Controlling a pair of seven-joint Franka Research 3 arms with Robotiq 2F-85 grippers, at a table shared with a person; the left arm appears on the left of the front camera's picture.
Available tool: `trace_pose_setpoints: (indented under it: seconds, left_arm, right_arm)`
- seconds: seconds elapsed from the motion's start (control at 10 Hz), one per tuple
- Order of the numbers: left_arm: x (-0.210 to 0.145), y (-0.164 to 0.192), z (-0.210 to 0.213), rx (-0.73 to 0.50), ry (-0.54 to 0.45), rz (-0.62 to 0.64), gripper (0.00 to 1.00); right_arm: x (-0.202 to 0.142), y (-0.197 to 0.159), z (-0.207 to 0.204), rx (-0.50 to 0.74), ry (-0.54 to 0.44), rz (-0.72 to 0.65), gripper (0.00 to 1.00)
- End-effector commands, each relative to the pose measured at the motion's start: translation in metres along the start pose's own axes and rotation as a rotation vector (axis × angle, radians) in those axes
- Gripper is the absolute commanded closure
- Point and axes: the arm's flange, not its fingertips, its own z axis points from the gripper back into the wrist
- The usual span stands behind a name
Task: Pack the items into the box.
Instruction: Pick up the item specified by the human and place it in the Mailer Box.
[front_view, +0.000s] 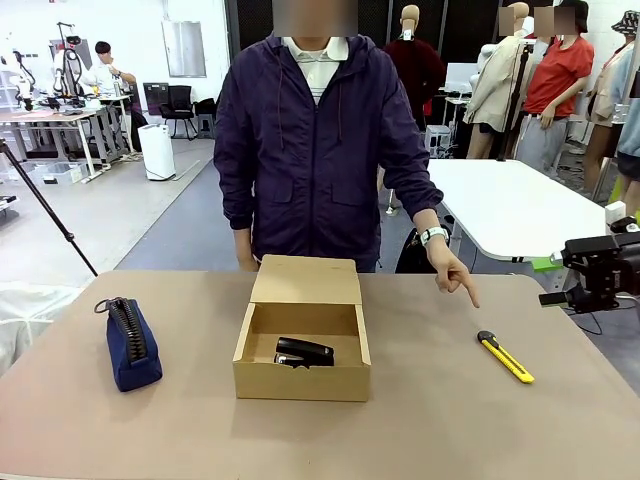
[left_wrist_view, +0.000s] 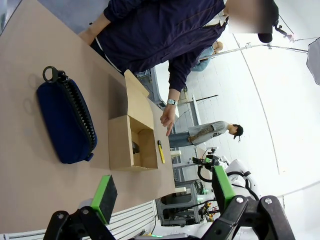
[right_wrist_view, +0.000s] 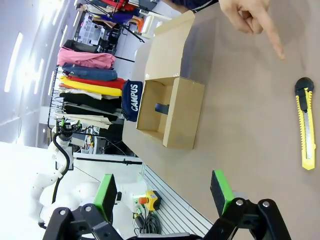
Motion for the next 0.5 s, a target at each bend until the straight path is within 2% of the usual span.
trace_pose_setpoints:
  seconds: [0.0,0.1,0.2,0.4]
  left_arm:
    - [0.0,-0.001,-0.001,-0.025,-0.011,-0.014,0.0]
    - [0.0,-0.001,-0.001,-0.025,-0.011,-0.014,0.0]
    - [0.0,-0.001,-0.001,-0.025,-0.011,-0.014,0.0]
    - [0.0,-0.001,-0.001,-0.025,-0.011,-0.014,0.0]
  right_arm:
    - [0.0,0.0,0.0,0.0,0.0,0.0,0.0]
    - [0.017,0.008,-0.021,-0.197,0.164,-0.043,0.0]
    - [0.035,0.016,-0.044,-0.433,0.325,0.008,0.0]
    - [0.05,0.023,-0.082,-0.82,0.433,0.069,0.0]
